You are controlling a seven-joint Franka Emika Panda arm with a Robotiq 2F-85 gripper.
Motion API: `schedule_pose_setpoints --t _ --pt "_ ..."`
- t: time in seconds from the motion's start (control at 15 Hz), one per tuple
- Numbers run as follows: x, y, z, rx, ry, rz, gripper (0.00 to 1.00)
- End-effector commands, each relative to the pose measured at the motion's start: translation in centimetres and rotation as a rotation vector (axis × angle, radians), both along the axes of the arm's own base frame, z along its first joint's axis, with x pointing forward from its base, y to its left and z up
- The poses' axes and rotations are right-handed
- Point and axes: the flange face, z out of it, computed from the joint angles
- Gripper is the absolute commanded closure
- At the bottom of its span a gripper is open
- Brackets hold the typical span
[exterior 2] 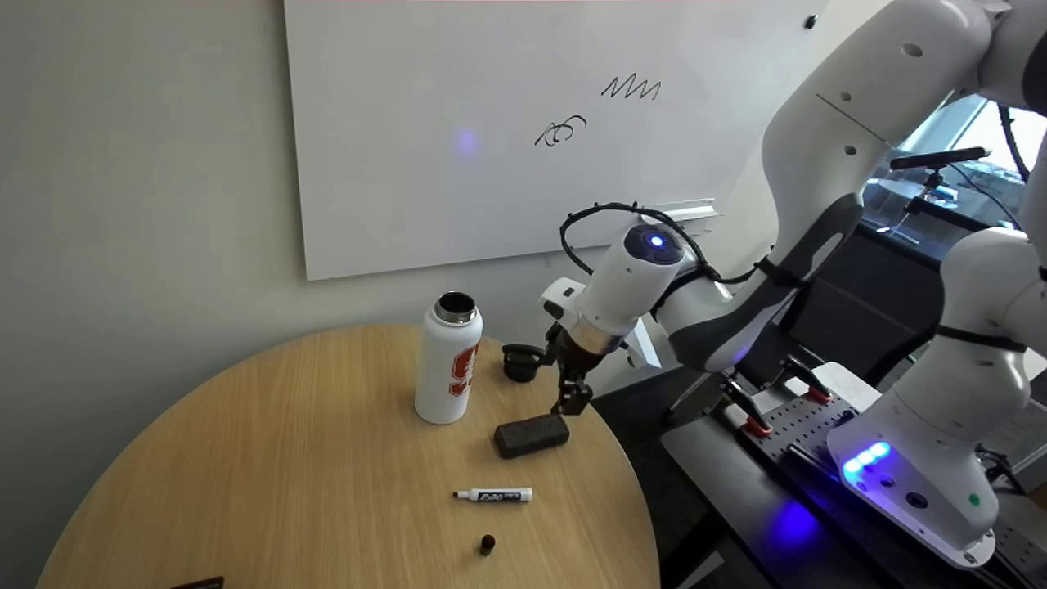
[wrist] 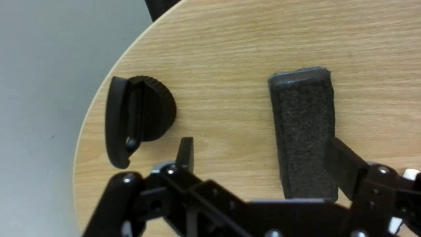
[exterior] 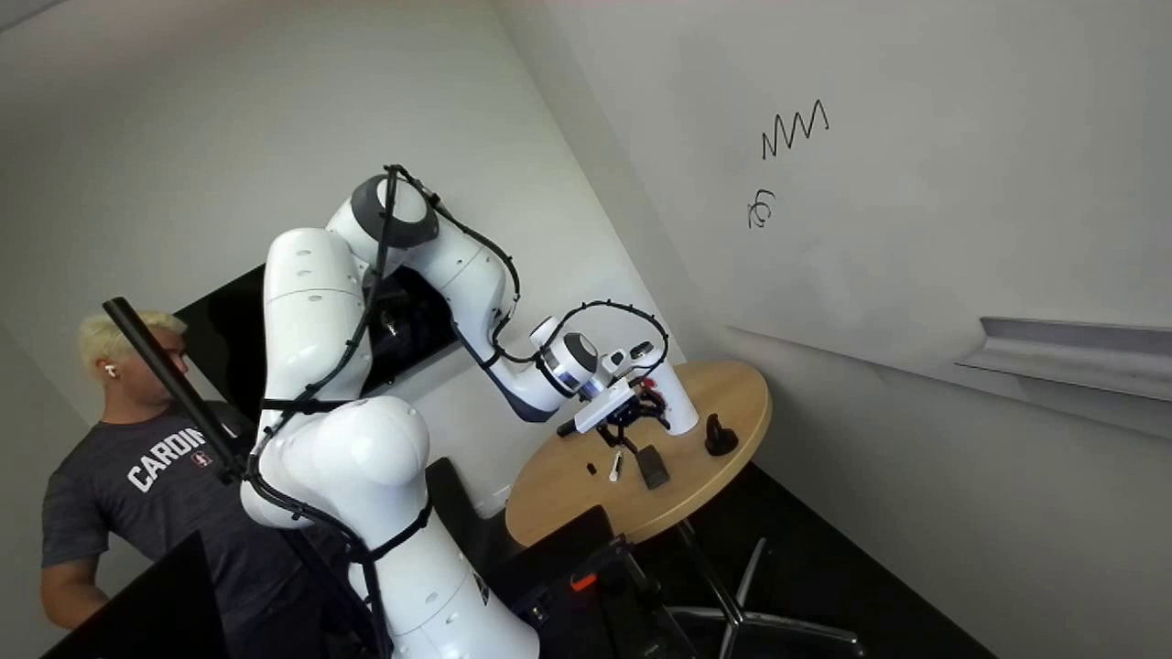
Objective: Use the duster to erase the board
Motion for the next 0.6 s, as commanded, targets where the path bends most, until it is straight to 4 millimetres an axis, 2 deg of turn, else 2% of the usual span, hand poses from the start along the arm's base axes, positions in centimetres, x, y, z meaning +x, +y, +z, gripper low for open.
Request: schedule_pose_setpoints --t 0.0,0.27,0.53 --pt "-1.3 -2.8 5.1 0.017 -0.045 -0.001 0.0" --pt "-1.8 -5.0 10.0 0.041 -0.094 0.031 0.0" --pt "-2.0 -6.5 13.2 0.067 -0.123 0.047 0.0"
